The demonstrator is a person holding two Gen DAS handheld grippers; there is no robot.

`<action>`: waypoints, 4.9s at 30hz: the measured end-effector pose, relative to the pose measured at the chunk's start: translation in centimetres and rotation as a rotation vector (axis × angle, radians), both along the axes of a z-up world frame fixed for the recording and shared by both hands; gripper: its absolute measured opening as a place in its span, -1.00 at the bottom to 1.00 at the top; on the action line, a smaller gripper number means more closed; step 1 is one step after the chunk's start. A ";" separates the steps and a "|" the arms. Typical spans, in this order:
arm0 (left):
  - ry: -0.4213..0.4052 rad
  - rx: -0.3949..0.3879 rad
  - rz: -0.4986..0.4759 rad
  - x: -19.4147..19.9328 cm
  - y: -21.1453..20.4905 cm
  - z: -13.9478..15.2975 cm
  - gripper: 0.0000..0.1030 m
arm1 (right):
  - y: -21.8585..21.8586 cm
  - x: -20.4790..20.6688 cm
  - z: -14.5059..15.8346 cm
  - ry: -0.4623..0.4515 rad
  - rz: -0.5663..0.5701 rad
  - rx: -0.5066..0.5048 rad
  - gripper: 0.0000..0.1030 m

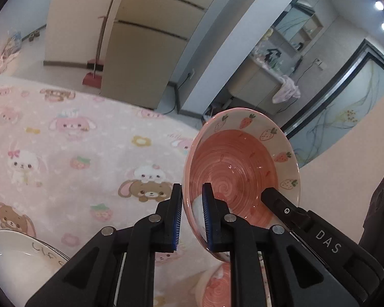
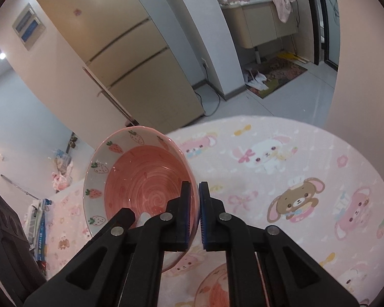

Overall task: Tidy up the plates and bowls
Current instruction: 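Lift the pink strawberry bowl with the right gripper toward the other pink bowl, then lower the strawberry bowl into the other pink bowl and open the right gripper, then raise the right gripper and move it to the white bowl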

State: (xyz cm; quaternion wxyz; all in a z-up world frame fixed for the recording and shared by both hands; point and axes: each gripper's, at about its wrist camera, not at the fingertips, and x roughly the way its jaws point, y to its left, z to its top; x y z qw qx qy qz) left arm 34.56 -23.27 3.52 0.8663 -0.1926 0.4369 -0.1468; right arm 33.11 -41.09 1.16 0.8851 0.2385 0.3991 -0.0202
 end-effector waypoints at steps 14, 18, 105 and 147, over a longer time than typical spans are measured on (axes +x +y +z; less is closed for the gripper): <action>-0.263 -0.031 -0.007 -7.4 0.4 9.9 -0.67 | -0.2 -6.8 7.4 -0.242 -0.002 0.006 -0.89; -0.296 -0.047 -0.062 -9.3 -0.1 12.3 -0.68 | -0.5 -9.8 9.9 -0.292 -0.008 -0.037 -0.87; 0.026 0.339 -0.402 -9.4 -8.8 -3.6 -0.70 | -3.5 -12.6 -5.0 0.086 -0.087 -0.213 -0.83; -0.031 0.272 -0.353 -8.7 -6.7 -2.0 -0.69 | -3.1 -12.8 -5.1 0.082 -0.078 -0.201 -0.67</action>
